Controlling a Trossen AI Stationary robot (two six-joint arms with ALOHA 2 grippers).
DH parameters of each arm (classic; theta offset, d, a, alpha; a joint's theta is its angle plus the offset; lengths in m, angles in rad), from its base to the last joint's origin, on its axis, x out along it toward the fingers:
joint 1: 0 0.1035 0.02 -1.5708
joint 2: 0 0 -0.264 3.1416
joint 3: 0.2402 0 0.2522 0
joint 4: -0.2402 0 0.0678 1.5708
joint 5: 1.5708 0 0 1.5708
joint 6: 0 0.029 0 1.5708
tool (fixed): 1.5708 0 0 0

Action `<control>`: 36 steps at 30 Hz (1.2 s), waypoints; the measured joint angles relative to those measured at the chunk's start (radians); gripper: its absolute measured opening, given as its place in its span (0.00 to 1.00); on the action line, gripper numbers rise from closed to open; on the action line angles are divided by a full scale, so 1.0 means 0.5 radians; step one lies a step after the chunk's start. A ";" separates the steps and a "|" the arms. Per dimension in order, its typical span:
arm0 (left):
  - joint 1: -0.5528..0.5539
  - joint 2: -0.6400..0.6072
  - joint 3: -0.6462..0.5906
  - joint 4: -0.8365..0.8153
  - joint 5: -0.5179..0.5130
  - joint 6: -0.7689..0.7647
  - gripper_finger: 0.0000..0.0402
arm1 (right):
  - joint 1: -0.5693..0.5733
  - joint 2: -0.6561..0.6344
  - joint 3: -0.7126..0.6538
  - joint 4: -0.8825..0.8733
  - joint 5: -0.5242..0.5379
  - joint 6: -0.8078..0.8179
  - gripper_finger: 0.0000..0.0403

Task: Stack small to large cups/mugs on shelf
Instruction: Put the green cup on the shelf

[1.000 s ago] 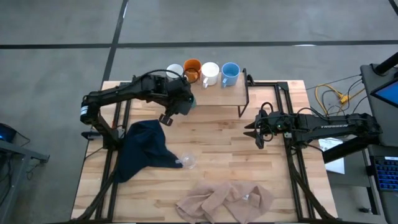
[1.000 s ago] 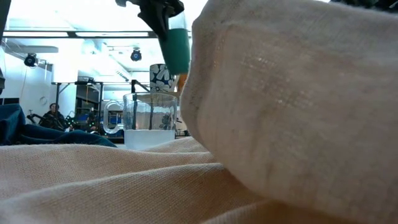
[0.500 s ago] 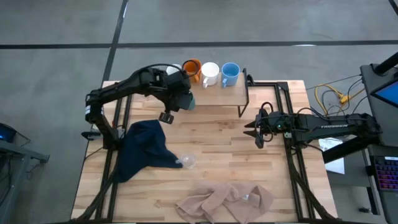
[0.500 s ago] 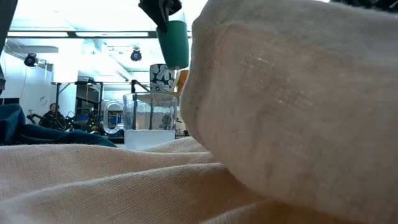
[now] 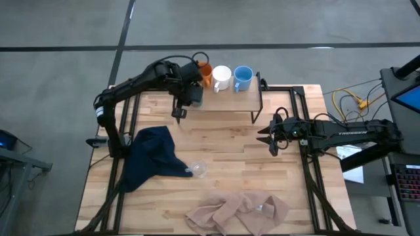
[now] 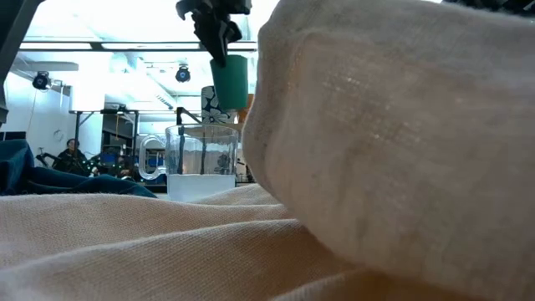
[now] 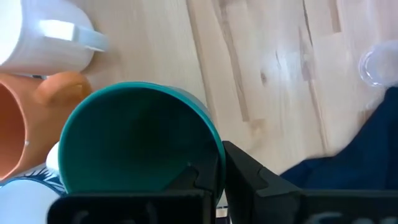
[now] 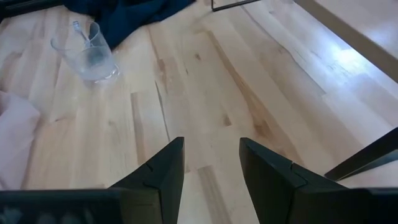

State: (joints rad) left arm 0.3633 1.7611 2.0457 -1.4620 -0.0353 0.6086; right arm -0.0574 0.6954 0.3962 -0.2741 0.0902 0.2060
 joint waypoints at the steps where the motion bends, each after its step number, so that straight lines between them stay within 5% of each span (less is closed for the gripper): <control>1: 0.011 0.003 0.000 0.004 0.001 0.000 0.00 | 0.000 0.000 0.000 0.001 0.000 -0.007 0.37; 36: 0.095 0.142 0.000 0.039 -0.007 0.056 0.00 | 0.000 0.000 0.000 -0.002 -0.003 -0.066 0.37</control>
State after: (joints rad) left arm 0.4110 1.8320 2.0457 -1.4426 -0.0388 0.6369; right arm -0.0574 0.6952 0.3962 -0.2752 0.0887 0.1730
